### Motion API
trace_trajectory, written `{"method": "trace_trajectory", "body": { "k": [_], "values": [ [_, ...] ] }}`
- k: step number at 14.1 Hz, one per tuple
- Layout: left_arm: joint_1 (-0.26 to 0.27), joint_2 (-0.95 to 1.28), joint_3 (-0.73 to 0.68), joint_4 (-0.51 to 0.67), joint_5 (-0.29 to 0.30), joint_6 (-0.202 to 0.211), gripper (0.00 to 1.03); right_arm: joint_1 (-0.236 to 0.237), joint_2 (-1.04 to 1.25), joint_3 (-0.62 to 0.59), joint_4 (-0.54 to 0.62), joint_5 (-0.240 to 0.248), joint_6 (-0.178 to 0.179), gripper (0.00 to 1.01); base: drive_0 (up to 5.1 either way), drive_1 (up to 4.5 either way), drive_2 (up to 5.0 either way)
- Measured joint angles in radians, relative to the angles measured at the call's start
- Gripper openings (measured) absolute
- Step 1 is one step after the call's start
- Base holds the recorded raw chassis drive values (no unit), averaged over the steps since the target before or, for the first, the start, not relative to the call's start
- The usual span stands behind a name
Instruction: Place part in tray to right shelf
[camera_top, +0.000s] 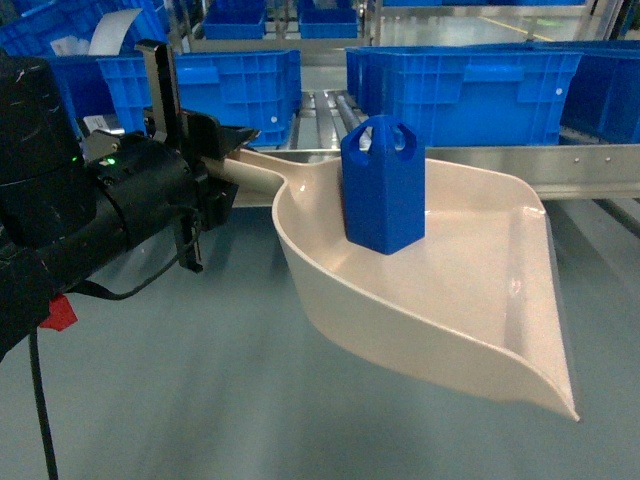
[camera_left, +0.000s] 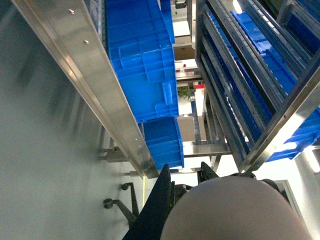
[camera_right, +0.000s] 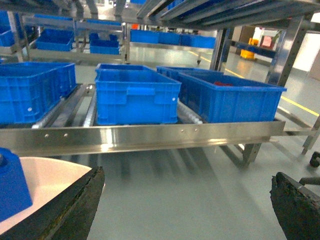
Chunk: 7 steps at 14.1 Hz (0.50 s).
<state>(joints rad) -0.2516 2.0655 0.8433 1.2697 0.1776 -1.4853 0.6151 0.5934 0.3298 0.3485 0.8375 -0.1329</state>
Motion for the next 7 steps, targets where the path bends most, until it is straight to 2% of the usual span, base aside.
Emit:
{"method": "trace_trajectory", "body": {
  "k": [7],
  "values": [
    [0.005,0.000,0.000,-0.002,-0.001,-0.001,0.12,0.000,-0.002,0.000,0.001,0.000,0.000,0.98,0.2,4.19,-3.7]
  ]
}}
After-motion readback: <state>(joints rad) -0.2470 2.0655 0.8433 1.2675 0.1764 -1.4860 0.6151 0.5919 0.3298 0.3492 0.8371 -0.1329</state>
